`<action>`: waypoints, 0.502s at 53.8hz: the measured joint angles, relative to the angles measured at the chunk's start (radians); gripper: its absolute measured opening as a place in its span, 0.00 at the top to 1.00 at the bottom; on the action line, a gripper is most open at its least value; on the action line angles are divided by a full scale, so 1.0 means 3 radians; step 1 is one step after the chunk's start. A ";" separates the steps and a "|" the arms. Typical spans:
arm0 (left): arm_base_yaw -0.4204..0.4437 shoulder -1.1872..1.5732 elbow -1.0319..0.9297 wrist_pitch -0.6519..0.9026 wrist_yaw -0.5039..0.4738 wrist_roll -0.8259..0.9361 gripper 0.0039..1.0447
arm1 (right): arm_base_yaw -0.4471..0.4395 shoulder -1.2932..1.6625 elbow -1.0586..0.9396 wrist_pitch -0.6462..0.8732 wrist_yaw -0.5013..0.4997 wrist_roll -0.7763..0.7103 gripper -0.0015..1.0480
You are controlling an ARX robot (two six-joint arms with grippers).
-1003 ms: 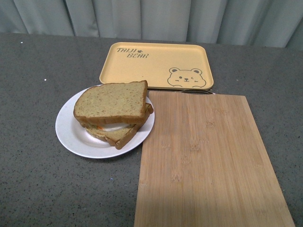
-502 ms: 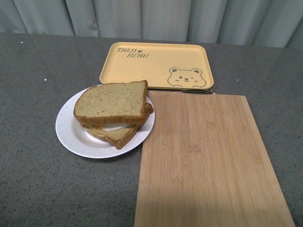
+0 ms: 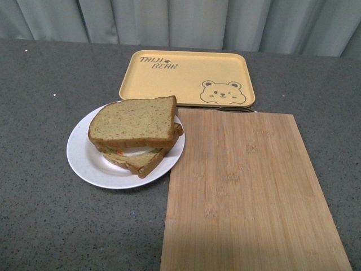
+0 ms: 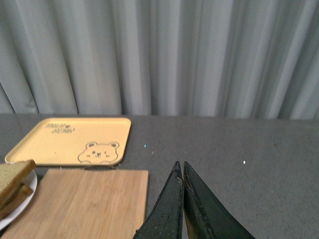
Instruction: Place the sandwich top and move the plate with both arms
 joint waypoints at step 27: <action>0.0095 0.0548 0.0234 -0.0710 0.0303 -0.0540 0.06 | 0.0000 -0.0008 0.0000 -0.0015 -0.0001 -0.0004 0.22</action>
